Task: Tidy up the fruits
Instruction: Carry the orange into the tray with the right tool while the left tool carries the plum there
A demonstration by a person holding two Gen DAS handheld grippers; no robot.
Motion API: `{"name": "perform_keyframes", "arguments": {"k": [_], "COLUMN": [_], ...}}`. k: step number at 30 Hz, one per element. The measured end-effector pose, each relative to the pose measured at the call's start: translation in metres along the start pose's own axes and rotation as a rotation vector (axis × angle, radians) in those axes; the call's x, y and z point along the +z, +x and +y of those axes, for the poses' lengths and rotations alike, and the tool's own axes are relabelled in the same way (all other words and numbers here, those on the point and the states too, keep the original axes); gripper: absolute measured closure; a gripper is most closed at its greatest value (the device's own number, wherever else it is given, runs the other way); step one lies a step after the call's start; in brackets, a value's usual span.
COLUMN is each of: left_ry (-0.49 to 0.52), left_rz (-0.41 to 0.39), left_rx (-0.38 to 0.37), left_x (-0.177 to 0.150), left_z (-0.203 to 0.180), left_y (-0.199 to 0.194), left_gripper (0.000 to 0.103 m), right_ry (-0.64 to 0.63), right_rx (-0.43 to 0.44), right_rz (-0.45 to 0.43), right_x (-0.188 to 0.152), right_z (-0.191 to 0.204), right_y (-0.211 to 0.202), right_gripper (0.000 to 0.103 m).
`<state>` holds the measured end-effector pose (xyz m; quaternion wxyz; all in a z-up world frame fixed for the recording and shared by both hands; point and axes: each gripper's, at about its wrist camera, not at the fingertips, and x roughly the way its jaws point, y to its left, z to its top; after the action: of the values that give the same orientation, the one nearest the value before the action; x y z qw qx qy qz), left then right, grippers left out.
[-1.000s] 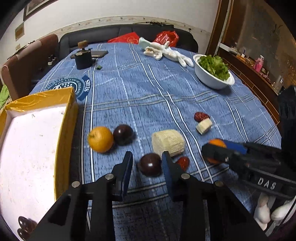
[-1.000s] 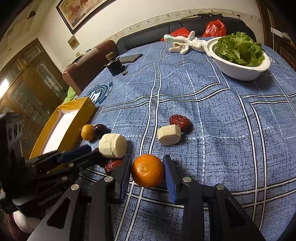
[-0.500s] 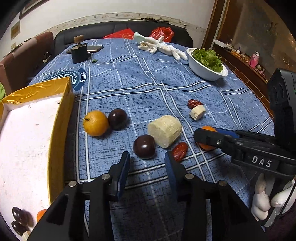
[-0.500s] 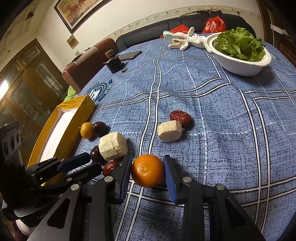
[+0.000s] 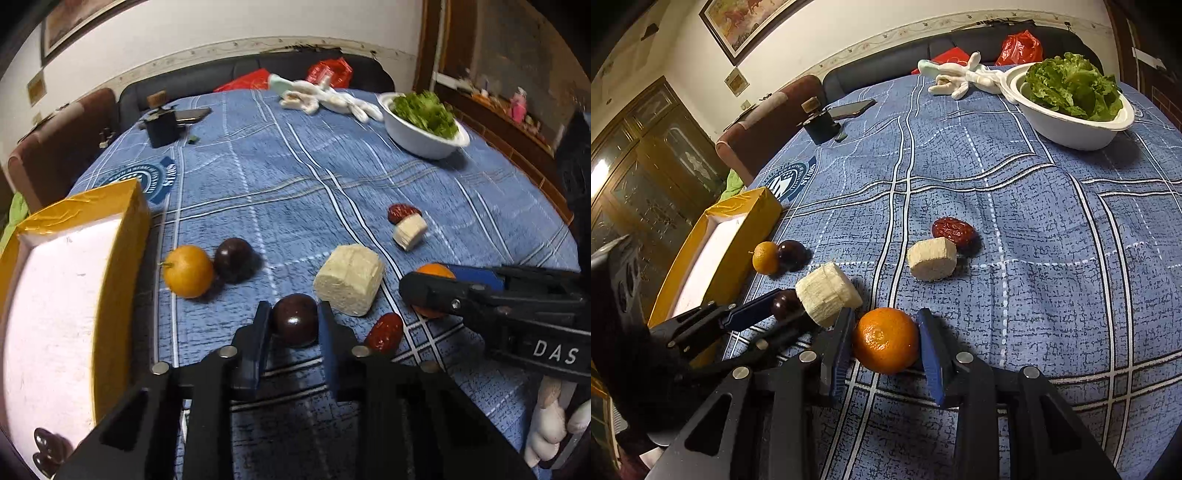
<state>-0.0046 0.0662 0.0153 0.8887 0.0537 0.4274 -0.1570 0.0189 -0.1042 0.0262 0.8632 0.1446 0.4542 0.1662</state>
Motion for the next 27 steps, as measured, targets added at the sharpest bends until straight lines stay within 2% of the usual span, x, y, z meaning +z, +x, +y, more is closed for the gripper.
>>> {"name": "perform_keyframes", "arguments": {"k": [6, 10, 16, 21, 27], "left_ry": [-0.150, -0.228, -0.333, -0.456, -0.570], "left_rz": [-0.037, -0.102, -0.177, -0.175, -0.159], "left_rx": [-0.058, -0.063, 0.044, 0.163, 0.196], "left_x": [-0.011, -0.016, -0.039, -0.071, -0.100], "left_z": [0.024, 0.045, 0.101, 0.160, 0.202], "left_y": [-0.029, -0.066, -0.121, -0.139, -0.143], "left_gripper": [0.080, 0.080, 0.079, 0.079, 0.079], "right_ry": [-0.017, -0.031, -0.097, -0.155, -0.268], "right_rx": [0.013, 0.022, -0.020, 0.064, 0.181], "right_rz": [-0.040, -0.053, -0.088, -0.071, 0.027], "right_x": [-0.001, -0.003, -0.007, -0.007, -0.013], "right_z": [0.004, 0.008, 0.029, 0.076, 0.156], "right_y": [-0.008, -0.011, -0.018, -0.027, -0.004], "right_gripper": [0.065, 0.065, 0.065, 0.064, 0.064]}}
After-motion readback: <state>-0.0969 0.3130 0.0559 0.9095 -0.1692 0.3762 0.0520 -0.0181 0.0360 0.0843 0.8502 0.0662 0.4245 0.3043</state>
